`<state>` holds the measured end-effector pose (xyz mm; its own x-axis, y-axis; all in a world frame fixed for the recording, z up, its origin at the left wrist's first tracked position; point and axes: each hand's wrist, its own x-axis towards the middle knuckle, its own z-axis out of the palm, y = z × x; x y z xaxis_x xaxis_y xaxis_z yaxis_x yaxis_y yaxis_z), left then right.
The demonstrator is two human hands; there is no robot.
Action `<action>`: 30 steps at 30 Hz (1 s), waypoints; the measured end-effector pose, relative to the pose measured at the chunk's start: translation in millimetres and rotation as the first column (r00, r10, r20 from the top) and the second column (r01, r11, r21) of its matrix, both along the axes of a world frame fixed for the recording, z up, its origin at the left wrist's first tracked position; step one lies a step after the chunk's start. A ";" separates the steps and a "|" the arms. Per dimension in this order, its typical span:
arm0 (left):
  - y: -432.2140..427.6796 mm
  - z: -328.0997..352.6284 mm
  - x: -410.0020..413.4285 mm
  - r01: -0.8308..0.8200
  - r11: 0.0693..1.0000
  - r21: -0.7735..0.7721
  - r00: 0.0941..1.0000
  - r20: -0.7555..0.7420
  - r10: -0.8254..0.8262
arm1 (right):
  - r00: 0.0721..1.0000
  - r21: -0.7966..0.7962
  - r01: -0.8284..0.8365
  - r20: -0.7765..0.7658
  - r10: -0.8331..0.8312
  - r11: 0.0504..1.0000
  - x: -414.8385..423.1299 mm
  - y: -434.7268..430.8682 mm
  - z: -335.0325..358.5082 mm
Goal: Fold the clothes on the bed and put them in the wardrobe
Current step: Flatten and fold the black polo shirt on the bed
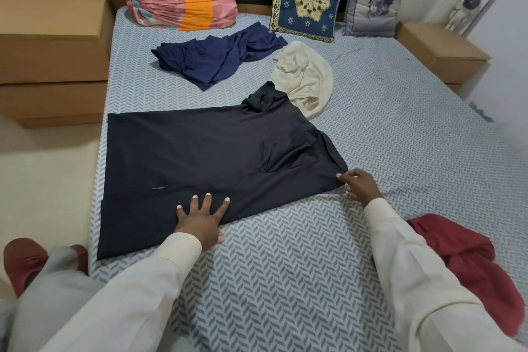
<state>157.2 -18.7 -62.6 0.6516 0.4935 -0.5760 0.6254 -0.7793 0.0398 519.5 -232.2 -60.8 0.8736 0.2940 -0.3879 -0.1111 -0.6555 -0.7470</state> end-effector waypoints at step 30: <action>49.0 -46.4 -90.2 -0.289 0.938 0.193 0.883 0.431 0.184 | 0.734 -0.227 -0.417 0.487 0.473 0.880 -93.0 154.6 -0.8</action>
<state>67.0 30.3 -109.0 0.6454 0.7524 -0.1316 0.7631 -0.6275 0.1546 426.5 -77.6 -61.6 0.7263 0.6866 0.0320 0.5924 -0.6017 -0.5357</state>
